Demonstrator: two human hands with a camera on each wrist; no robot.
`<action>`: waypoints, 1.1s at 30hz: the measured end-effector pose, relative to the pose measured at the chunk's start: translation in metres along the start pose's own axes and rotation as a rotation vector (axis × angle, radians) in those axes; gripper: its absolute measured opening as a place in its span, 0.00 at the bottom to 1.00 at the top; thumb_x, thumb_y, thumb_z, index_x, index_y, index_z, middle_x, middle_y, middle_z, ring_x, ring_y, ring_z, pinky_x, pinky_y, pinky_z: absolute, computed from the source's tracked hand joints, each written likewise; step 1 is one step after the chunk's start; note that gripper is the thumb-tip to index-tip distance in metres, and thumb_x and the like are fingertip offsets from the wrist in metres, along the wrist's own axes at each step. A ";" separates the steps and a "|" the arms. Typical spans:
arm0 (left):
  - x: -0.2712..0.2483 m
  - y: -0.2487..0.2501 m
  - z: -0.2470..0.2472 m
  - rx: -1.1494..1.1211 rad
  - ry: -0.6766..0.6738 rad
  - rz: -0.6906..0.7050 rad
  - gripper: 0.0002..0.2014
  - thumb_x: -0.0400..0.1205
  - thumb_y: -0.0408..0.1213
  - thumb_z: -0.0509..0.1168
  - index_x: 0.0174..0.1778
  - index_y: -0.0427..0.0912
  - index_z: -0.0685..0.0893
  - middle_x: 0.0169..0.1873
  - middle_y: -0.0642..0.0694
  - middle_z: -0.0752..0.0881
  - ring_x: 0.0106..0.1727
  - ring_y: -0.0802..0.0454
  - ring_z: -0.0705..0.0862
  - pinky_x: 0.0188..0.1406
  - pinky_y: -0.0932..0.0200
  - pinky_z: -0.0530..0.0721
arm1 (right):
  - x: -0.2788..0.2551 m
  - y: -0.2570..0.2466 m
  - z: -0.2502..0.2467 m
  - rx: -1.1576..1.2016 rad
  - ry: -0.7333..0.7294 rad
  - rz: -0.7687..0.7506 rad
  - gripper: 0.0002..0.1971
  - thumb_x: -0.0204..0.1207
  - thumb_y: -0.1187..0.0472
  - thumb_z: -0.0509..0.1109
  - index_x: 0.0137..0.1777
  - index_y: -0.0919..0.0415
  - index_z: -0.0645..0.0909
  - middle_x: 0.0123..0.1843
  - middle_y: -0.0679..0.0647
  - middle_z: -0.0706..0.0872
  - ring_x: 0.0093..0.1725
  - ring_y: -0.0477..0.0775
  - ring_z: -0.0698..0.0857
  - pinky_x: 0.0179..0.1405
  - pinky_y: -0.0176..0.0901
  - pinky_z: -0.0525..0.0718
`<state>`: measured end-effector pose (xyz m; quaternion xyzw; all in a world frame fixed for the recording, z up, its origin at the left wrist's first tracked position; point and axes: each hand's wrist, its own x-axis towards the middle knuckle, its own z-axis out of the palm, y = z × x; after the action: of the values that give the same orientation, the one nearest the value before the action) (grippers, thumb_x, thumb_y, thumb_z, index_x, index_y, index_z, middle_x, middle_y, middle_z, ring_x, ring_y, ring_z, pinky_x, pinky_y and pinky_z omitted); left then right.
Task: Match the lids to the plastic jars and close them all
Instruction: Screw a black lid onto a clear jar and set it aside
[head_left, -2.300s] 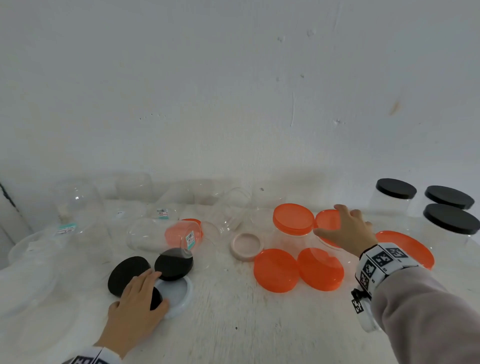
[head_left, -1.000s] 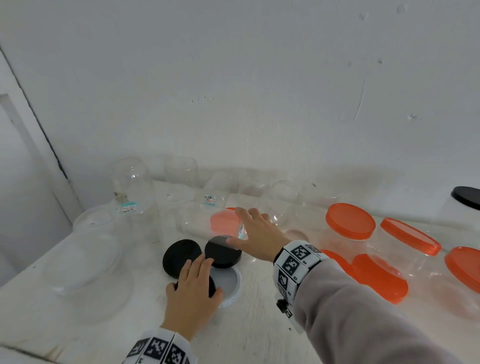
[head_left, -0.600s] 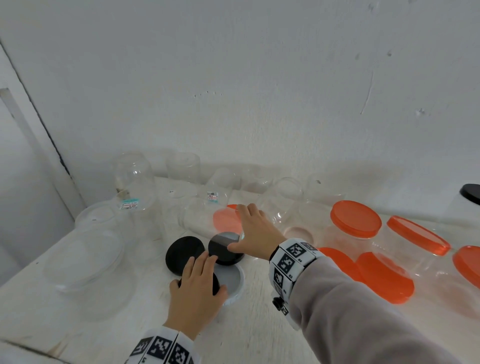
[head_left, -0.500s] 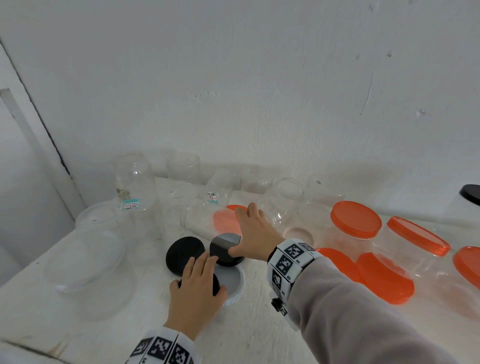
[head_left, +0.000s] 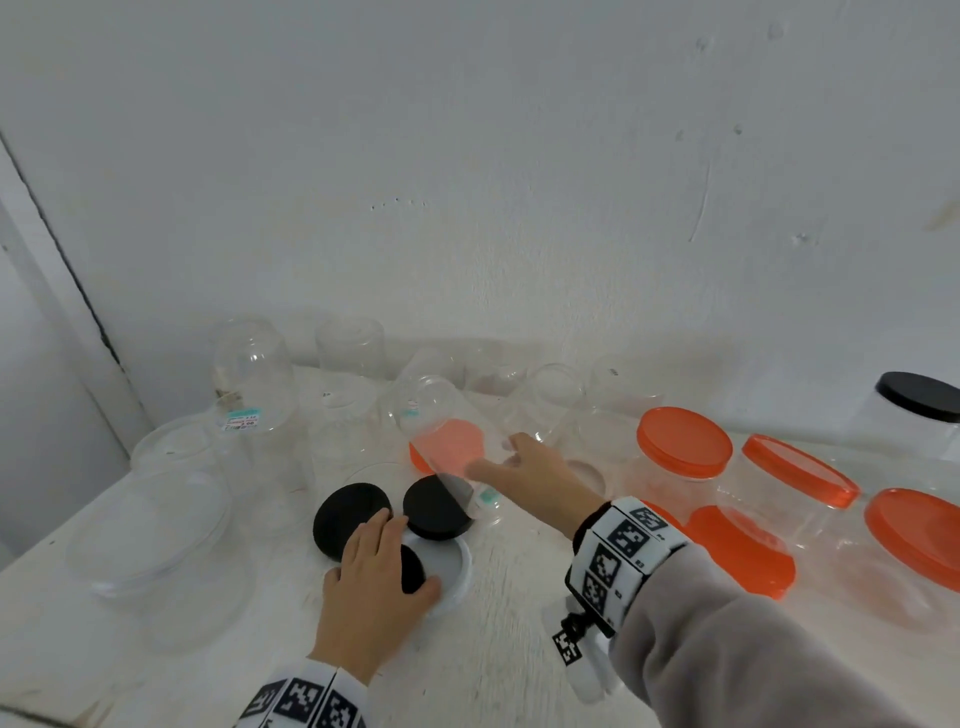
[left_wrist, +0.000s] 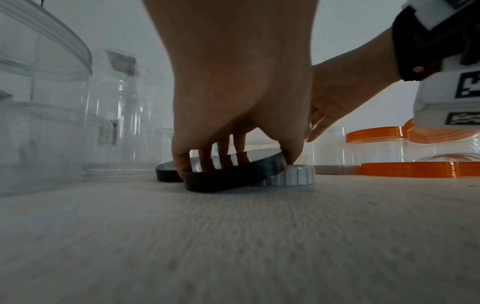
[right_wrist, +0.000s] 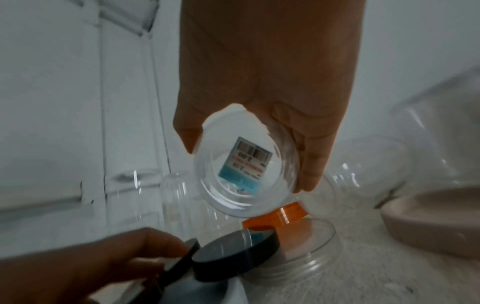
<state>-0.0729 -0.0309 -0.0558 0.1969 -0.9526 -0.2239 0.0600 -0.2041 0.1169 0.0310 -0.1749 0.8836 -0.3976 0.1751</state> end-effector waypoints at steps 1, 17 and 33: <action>0.000 0.000 -0.001 -0.015 0.006 -0.003 0.39 0.78 0.60 0.64 0.81 0.52 0.55 0.83 0.54 0.52 0.83 0.52 0.54 0.78 0.49 0.64 | -0.002 0.003 -0.002 0.094 -0.004 0.028 0.43 0.67 0.36 0.73 0.76 0.61 0.67 0.63 0.54 0.80 0.60 0.52 0.82 0.53 0.45 0.83; -0.006 0.010 -0.015 -0.204 0.146 -0.023 0.27 0.73 0.49 0.74 0.66 0.47 0.75 0.63 0.48 0.77 0.57 0.52 0.73 0.56 0.57 0.74 | -0.077 0.045 -0.045 0.948 -0.293 0.130 0.27 0.58 0.56 0.80 0.55 0.66 0.78 0.49 0.64 0.87 0.43 0.60 0.87 0.50 0.50 0.88; -0.010 0.044 -0.037 -0.350 0.110 0.113 0.25 0.74 0.53 0.72 0.67 0.53 0.78 0.57 0.52 0.79 0.58 0.56 0.76 0.53 0.62 0.72 | -0.127 0.100 -0.069 0.267 -0.266 0.035 0.46 0.59 0.61 0.86 0.75 0.52 0.63 0.67 0.48 0.80 0.68 0.47 0.79 0.72 0.48 0.77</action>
<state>-0.0715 -0.0053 -0.0032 0.1417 -0.9039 -0.3713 0.1579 -0.1407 0.2799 0.0189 -0.1855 0.7949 -0.4817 0.3189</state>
